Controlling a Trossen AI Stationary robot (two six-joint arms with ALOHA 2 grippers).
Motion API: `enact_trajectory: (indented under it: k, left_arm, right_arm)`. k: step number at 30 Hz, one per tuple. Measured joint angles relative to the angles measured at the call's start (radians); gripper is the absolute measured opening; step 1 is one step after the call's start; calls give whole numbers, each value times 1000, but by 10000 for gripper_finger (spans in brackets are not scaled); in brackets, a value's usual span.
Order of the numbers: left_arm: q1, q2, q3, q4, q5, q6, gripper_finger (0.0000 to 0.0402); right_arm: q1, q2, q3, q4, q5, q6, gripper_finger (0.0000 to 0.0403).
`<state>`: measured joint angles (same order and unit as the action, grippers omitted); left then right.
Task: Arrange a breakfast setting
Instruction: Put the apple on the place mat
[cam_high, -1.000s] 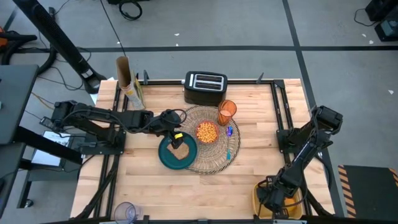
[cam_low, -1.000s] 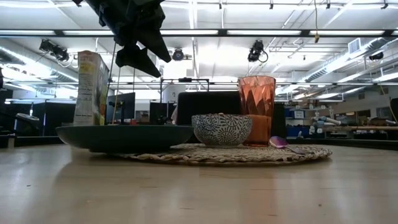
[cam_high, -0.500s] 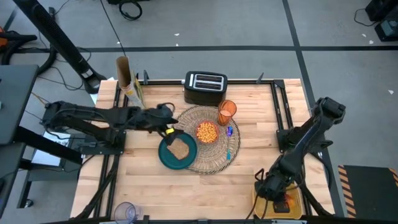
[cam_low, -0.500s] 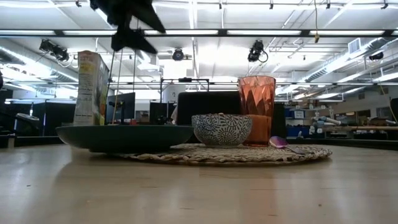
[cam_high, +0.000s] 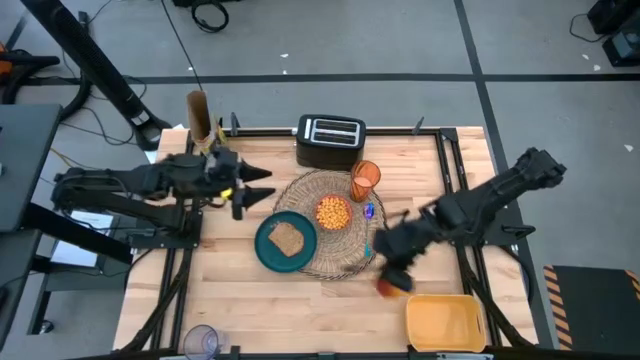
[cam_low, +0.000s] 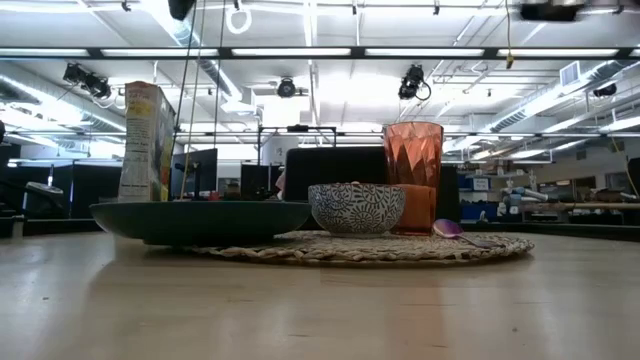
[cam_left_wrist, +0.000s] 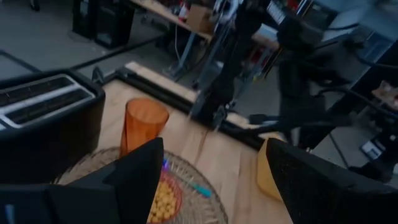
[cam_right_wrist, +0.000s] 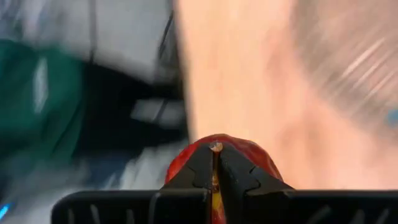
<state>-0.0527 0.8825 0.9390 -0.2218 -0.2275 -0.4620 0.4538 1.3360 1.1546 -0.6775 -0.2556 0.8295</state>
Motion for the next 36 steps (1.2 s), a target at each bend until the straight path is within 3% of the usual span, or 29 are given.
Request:
enact_trajectory:
  k: [7, 11, 17, 23, 31, 36]
  left_arm:
    - [0, -91, 0, -8, -3, 4, 295]
    - [0, -118, 1, -17, -5, 9, 295]
    - [0, -119, 1, -24, -5, 6, 295]
    - [0, -118, 24, -45, -4, 8, 295]
    - [-2, -128, 51, -68, -4, 30, 295]
    - [-2, -133, 50, -69, -3, 41, 295]
  right_arm:
    - [-148, 147, 167, 109, 402, -242, 11]
    - [-221, 251, 213, 286, 554, -303, 11]
    - [-346, 393, 224, 527, 682, -318, 13]
    - [-443, 503, 229, 758, 712, -412, 11]
    - [-461, 589, 364, 704, 805, -488, 11]
    - [-461, 601, 373, 635, 943, -421, 11]
